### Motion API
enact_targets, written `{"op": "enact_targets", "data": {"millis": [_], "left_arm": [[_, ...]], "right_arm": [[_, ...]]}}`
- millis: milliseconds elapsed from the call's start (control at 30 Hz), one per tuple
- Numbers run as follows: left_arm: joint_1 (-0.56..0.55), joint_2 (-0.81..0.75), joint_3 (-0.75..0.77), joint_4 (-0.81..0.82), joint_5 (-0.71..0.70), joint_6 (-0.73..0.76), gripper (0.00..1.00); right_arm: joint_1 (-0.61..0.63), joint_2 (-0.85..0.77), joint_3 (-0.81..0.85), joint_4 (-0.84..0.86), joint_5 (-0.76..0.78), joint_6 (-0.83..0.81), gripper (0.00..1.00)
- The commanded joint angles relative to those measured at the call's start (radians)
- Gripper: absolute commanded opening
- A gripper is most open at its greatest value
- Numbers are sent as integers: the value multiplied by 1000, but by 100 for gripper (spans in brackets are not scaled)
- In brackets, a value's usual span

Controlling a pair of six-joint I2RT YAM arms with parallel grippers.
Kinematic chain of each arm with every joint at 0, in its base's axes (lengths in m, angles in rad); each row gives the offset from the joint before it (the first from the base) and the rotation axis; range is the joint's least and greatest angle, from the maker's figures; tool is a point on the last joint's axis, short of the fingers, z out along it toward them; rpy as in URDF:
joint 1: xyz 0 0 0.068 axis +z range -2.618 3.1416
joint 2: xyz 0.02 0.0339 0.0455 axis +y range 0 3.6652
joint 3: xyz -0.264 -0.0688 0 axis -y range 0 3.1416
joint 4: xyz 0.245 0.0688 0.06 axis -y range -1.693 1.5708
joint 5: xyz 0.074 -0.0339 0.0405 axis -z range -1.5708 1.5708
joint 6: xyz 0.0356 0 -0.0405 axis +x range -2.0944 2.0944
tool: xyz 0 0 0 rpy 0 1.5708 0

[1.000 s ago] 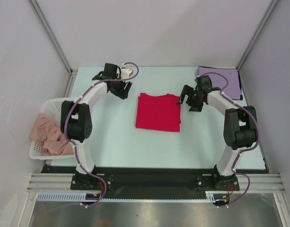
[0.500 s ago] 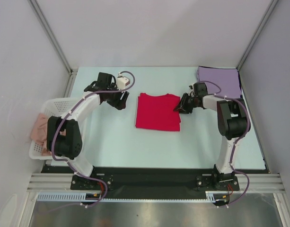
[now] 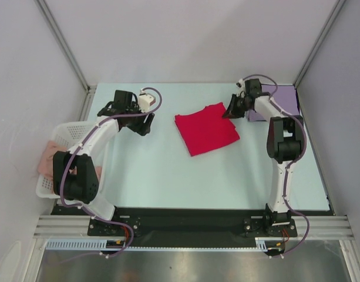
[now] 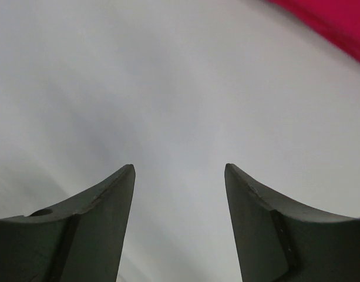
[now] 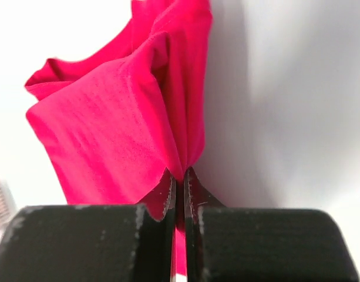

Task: Fold and stack the t-shirts
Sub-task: Neatly place the folded tshirt to the corner

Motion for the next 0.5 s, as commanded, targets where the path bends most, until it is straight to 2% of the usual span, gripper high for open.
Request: {"op": "enact_targets", "data": {"millis": [0, 300, 467], "left_arm": [[12, -49, 7, -4, -47, 37, 68], [11, -35, 12, -5, -99, 58, 68], [12, -29, 13, -2, -122, 73, 68]], "right_arm": [[-28, 45, 203, -258, 192, -191, 0], [-65, 173, 726, -486, 483, -277, 0], [-74, 133, 746, -467, 584, -328, 0]]}}
